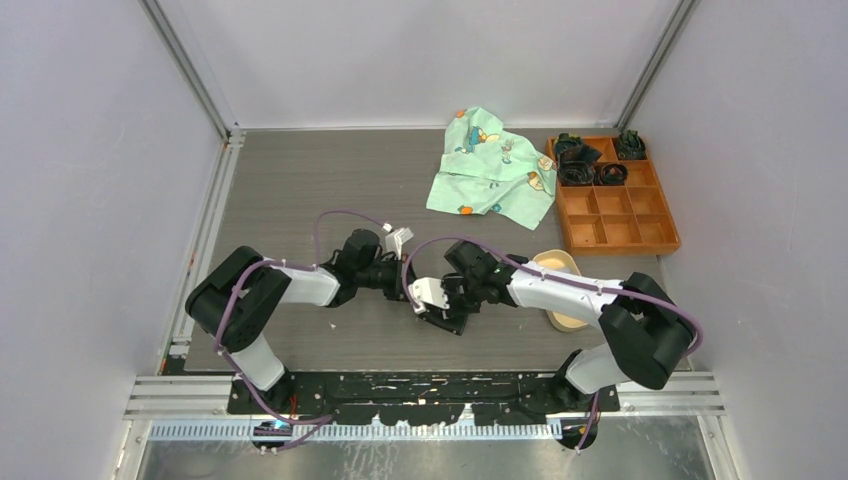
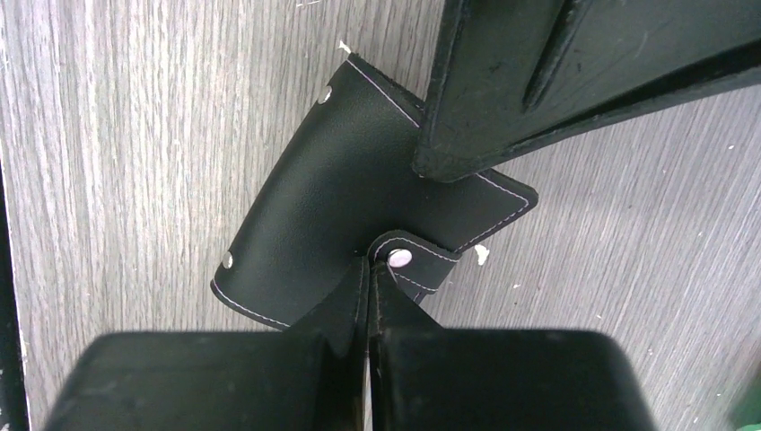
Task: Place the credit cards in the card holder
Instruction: Open the card holder at the center of the board.
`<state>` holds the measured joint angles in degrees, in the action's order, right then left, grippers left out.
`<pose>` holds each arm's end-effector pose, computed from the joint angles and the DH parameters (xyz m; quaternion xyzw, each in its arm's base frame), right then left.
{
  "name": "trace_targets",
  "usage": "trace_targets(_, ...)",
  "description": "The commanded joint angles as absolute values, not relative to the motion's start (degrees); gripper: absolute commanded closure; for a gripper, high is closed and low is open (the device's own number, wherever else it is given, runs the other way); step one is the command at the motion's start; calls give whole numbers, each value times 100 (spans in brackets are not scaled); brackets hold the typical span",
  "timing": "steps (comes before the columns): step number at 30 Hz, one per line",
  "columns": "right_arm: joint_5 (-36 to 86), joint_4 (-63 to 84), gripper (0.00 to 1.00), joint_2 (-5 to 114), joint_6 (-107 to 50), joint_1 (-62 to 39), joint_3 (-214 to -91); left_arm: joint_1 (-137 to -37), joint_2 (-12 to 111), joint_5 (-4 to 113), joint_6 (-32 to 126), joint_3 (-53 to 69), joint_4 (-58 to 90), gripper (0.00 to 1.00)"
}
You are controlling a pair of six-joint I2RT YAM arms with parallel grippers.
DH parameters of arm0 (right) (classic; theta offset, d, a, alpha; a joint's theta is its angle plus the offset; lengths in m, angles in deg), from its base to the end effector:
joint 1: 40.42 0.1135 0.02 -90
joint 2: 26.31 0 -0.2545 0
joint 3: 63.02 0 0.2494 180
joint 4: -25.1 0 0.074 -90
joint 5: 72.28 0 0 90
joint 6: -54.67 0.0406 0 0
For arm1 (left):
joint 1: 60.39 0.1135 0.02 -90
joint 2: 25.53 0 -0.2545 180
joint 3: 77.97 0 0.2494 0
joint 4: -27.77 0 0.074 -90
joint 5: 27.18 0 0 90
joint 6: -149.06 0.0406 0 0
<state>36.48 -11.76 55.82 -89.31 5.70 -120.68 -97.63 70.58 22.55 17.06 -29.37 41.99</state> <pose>0.1750 0.2009 0.1636 -0.7587 0.5829 0.1408 0.2545 0.2256 -0.2044 0.1250 0.1290 0.8323 -0.5177 0.1503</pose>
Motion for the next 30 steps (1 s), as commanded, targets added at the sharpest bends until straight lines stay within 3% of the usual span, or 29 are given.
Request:
trace_targets(1, 3297, -737, 99, 5498, -8615, 536, -12242, -9797, 7001, 1886, 1730, -2896, 4515, 100)
trace_targets(15, 3694, -388, 99, 4939, -7424, -255, -12298, -9792, 7257, 2095, 2144, -2790, 3838, 100)
trace_targets(18, 4694, -1113, 99, 4969, -7887, -251, -12395, -9798, 7264, 2100, 2106, -2755, 3811, 100)
trace_targets(19, 4829, -1243, 92, 5000, -7979, -247, -12385, -9799, 7255, 2101, 2083, -2745, 3815, 100)
trace_targets(22, 4906, -1213, 51, 5087, -8022, -129, -12293, -9792, 7217, 2113, 2016, -2723, 3828, 100)
trace_targets(30, 4288, -931, 39, 5534, -7835, 377, -12322, -9799, 7227, 2058, 1883, -2772, 4004, 100)
